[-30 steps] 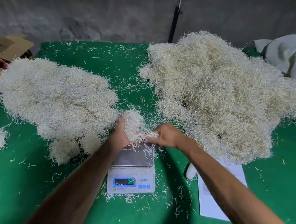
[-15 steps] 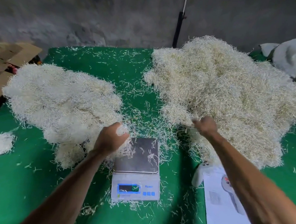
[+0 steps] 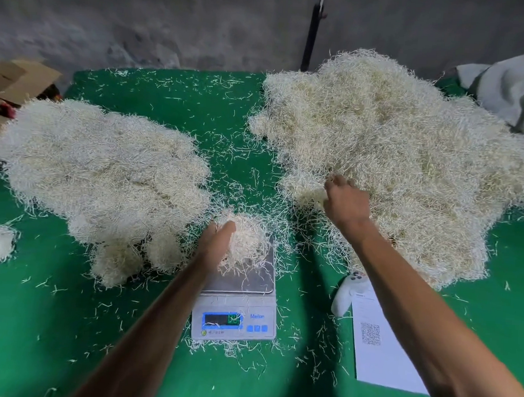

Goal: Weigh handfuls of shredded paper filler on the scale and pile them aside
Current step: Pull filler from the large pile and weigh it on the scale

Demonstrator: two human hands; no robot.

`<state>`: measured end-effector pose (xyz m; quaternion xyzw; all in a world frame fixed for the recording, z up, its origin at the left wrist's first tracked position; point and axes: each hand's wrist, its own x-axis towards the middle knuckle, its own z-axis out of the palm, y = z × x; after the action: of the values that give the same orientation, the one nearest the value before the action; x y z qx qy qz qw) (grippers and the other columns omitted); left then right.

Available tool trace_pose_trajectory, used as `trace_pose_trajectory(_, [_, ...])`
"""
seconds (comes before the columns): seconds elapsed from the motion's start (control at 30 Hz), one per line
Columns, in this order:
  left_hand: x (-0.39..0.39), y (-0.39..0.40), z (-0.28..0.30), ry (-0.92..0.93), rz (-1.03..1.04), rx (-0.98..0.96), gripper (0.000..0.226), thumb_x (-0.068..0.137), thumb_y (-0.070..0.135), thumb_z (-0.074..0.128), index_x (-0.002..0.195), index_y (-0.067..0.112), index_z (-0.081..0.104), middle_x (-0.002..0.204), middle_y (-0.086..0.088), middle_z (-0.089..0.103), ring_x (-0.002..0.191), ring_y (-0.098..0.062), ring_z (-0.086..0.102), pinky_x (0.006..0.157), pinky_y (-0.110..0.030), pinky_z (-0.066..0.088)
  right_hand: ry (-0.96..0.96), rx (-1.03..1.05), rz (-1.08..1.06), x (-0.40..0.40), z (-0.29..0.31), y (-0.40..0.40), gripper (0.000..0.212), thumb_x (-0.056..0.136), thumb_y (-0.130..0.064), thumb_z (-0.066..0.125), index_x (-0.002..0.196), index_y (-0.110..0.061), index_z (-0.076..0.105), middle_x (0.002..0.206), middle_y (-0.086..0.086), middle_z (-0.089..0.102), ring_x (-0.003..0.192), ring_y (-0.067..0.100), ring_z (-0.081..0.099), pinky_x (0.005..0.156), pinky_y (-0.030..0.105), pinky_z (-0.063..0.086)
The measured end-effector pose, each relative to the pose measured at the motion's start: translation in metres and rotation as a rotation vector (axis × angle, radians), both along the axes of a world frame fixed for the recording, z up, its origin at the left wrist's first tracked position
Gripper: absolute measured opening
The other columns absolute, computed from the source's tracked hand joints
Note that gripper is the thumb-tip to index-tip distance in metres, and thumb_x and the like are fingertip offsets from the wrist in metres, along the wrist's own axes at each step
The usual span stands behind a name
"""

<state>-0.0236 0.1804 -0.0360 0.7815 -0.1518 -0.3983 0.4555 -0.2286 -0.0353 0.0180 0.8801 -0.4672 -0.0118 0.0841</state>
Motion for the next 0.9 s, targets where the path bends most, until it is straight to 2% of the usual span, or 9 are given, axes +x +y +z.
trace_pose_trajectory(0.1, [0.000, 0.011, -0.003, -0.027, 0.031, -0.007, 0.095, 0.085, 0.052, 0.074, 0.148, -0.006, 0.034, 0.152, -0.029, 0.040, 0.136, -0.044, 0.045, 0.108, -0.047, 0.039, -0.127, 0.079, 0.011, 0.013, 0.004, 0.028, 0.037, 0.104, -0.044, 0.050, 0.103, -0.012, 0.067, 0.106, 0.008, 0.060, 0.088, 0.023, 0.065, 0.068, 0.037, 0.061])
trace_pose_trajectory(0.27, [-0.002, 0.026, -0.003, 0.184, 0.036, -0.160, 0.111, 0.074, 0.051, 0.084, 0.151, -0.004, 0.027, 0.149, -0.037, 0.032, 0.127, -0.048, 0.051, 0.090, -0.046, 0.059, -0.671, 1.111, 0.048, 0.051, -0.015, 0.113, 0.052, 0.101, -0.058, 0.050, 0.080, -0.011, 0.058, 0.065, 0.002, 0.061, 0.054, 0.017, 0.061, 0.061, 0.031, 0.056])
trace_pose_trajectory(0.43, [0.007, 0.053, -0.003, 0.192, 0.031, -0.230, 0.086, 0.076, 0.039, 0.084, 0.146, 0.007, 0.046, 0.152, -0.024, 0.043, 0.119, -0.030, 0.059, 0.072, -0.027, 0.059, -0.996, 1.079, -0.174, 0.051, -0.039, 0.137, 0.036, 0.103, -0.037, 0.059, 0.104, -0.003, 0.071, 0.053, -0.005, 0.054, 0.050, 0.020, 0.044, 0.059, 0.025, 0.049])
trace_pose_trajectory(0.53, [0.010, 0.067, -0.001, 0.146, 0.168, -0.219, 0.091, 0.079, 0.047, 0.082, 0.150, 0.006, 0.040, 0.144, -0.021, 0.052, 0.101, -0.019, 0.064, 0.062, -0.023, 0.057, -1.112, 1.027, -0.230, 0.046, -0.041, 0.136, 0.035, 0.104, -0.032, 0.057, 0.083, -0.004, 0.059, 0.067, 0.010, 0.049, 0.054, 0.016, 0.042, 0.069, 0.029, 0.046])
trace_pose_trajectory(0.63, [0.001, 0.078, -0.004, -0.006, 0.220, -0.152, 0.099, 0.074, 0.053, 0.081, 0.151, 0.005, 0.040, 0.118, -0.021, 0.067, 0.085, -0.017, 0.071, 0.066, -0.029, 0.061, -1.117, 0.944, -0.216, 0.045, -0.043, 0.141, 0.037, 0.104, -0.031, 0.057, 0.073, -0.011, 0.053, 0.058, -0.001, 0.048, 0.043, 0.006, 0.040, 0.059, 0.035, 0.050])
trace_pose_trajectory(0.7, [-0.001, 0.084, -0.009, -0.094, 0.170, -0.074, 0.077, 0.072, 0.058, 0.079, 0.126, 0.005, 0.063, 0.107, -0.013, 0.071, 0.090, -0.019, 0.073, 0.084, -0.039, 0.061, -0.992, 0.896, -0.149, 0.041, -0.050, 0.146, 0.040, 0.105, -0.040, 0.055, 0.072, -0.017, 0.055, 0.058, -0.005, 0.054, 0.043, 0.004, 0.047, 0.058, 0.033, 0.054])
trace_pose_trajectory(0.77, [0.005, 0.092, -0.008, -0.120, 0.027, -0.015, 0.051, 0.068, 0.064, 0.077, 0.090, 0.021, 0.063, 0.086, 0.011, 0.060, 0.073, -0.004, 0.061, 0.083, -0.032, 0.056, -0.807, 0.787, -0.087, 0.030, -0.059, 0.150, 0.044, 0.102, -0.059, 0.049, 0.076, -0.026, 0.062, 0.060, -0.005, 0.066, 0.042, -0.001, 0.051, 0.048, 0.019, 0.045])
trace_pose_trajectory(0.83, [0.015, 0.106, -0.009, -0.131, -0.047, -0.010, 0.053, 0.074, 0.065, 0.078, 0.107, 0.025, 0.065, 0.094, 0.010, 0.058, 0.079, -0.005, 0.058, 0.086, -0.031, 0.053, -0.802, 0.651, -0.109, 0.012, -0.069, 0.155, 0.050, 0.100, -0.072, 0.040, 0.085, -0.032, 0.066, 0.062, -0.010, 0.070, 0.039, -0.002, 0.046, 0.040, 0.011, 0.034])
trace_pose_trajectory(0.9, [0.026, 0.126, -0.017, -0.136, -0.063, -0.093, 0.072, 0.078, 0.069, 0.071, 0.127, 0.017, 0.064, 0.103, -0.004, 0.066, 0.081, -0.013, 0.063, 0.073, -0.033, 0.057, -0.918, 0.626, -0.189, -0.009, -0.084, 0.166, 0.049, 0.100, -0.073, 0.035, 0.110, -0.036, 0.065, 0.086, -0.021, 0.072, 0.064, -0.006, 0.054, 0.056, 0.012, 0.043])
